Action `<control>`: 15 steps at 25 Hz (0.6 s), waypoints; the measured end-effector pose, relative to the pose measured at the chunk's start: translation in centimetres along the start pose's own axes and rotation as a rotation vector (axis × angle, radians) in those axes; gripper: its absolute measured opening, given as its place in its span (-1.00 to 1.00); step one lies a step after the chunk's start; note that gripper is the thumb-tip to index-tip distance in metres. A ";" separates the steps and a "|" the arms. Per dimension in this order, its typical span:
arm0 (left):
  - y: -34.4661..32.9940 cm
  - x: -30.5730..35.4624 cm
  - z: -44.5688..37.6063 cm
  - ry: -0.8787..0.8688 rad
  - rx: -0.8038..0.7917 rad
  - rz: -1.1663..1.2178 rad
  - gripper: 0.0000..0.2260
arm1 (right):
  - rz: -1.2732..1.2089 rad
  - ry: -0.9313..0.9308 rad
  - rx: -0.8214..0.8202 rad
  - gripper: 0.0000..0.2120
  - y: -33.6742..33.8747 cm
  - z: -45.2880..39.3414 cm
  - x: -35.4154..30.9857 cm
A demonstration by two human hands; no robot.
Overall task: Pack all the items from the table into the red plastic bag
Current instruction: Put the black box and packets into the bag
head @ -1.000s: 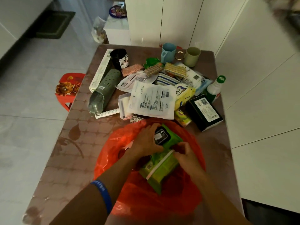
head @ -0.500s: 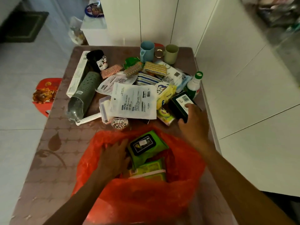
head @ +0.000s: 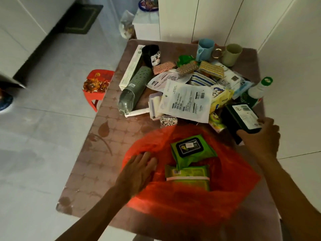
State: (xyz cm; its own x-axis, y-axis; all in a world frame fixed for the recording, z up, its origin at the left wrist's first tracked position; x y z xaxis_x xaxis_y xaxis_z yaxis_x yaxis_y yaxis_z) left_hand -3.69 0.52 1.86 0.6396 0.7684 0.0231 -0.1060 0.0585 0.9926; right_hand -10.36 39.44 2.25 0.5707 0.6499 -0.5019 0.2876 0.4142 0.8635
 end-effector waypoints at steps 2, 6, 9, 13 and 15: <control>-0.1 0.4 0.4 0.002 0.012 0.050 -0.74 | -0.141 0.126 0.059 -0.26 3.2 5.0 -1.1; -0.1 0.4 1.8 -0.046 -0.030 0.318 -0.61 | -0.310 0.404 -0.294 -0.32 5.3 14.4 -4.5; -0.7 0.5 3.9 -0.094 -0.222 0.444 -0.65 | -0.012 0.506 -0.574 -0.35 1.8 17.7 -6.0; -1.8 0.0 5.1 -0.113 -0.425 0.437 -0.52 | 0.235 0.568 -0.562 -0.31 -4.0 19.3 -8.3; -1.2 0.0 4.9 -0.112 -0.358 0.556 -0.61 | 0.214 0.659 -0.499 -0.31 -7.1 20.1 -10.6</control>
State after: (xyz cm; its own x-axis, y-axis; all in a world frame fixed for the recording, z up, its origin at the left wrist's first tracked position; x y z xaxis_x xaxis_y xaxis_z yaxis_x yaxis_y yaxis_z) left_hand 0.17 -2.70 1.27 0.4898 0.6759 0.5506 -0.6764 -0.1039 0.7292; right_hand -3.00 16.85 2.42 -0.0346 0.9201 -0.3901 -0.2358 0.3718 0.8979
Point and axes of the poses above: each hand's wrist, its own z-axis away from the middle knuckle, its own y-axis out of the back of the hand, x = y × z, the point moved 3 cm from there along -z, towards the middle knuckle, and after that the axes turned 4 degrees about z, right-handed, at the moved point
